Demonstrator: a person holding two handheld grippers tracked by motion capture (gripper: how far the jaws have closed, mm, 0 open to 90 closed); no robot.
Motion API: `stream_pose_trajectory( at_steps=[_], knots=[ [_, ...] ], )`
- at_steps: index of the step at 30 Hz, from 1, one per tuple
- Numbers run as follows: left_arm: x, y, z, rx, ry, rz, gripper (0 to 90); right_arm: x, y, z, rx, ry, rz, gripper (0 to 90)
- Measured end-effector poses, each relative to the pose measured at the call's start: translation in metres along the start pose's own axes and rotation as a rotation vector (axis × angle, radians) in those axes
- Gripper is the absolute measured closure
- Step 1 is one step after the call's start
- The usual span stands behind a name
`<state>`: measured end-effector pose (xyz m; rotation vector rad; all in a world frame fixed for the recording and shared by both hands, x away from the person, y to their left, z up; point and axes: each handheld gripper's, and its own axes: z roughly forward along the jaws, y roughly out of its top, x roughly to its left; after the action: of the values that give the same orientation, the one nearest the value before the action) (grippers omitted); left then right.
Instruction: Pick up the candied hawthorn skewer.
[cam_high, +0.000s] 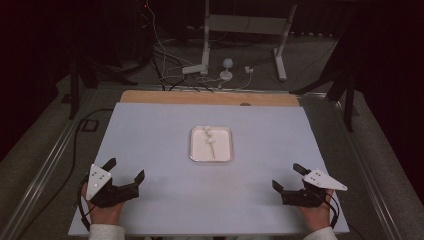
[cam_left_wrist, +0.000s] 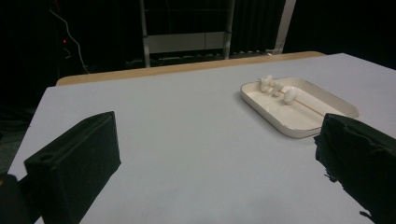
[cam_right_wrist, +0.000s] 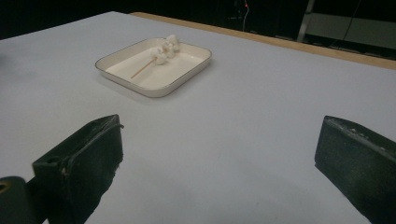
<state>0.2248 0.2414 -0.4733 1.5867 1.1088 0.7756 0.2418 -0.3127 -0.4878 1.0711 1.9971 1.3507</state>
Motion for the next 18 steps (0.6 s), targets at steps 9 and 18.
stream_pose_trajectory(
  at_steps=[9, 18],
  knots=[
    [0.001, 0.000, -0.002, -0.001, 0.020, -0.029, 0.7, 0.001, 0.000, 0.000, -0.006, -0.009, -0.002, 0.9],
    [0.002, 0.013, 0.001, -0.001, 0.019, -0.087, 0.7, -0.001, -0.001, -0.001, -0.003, -0.026, 0.003, 0.9]
  ],
)
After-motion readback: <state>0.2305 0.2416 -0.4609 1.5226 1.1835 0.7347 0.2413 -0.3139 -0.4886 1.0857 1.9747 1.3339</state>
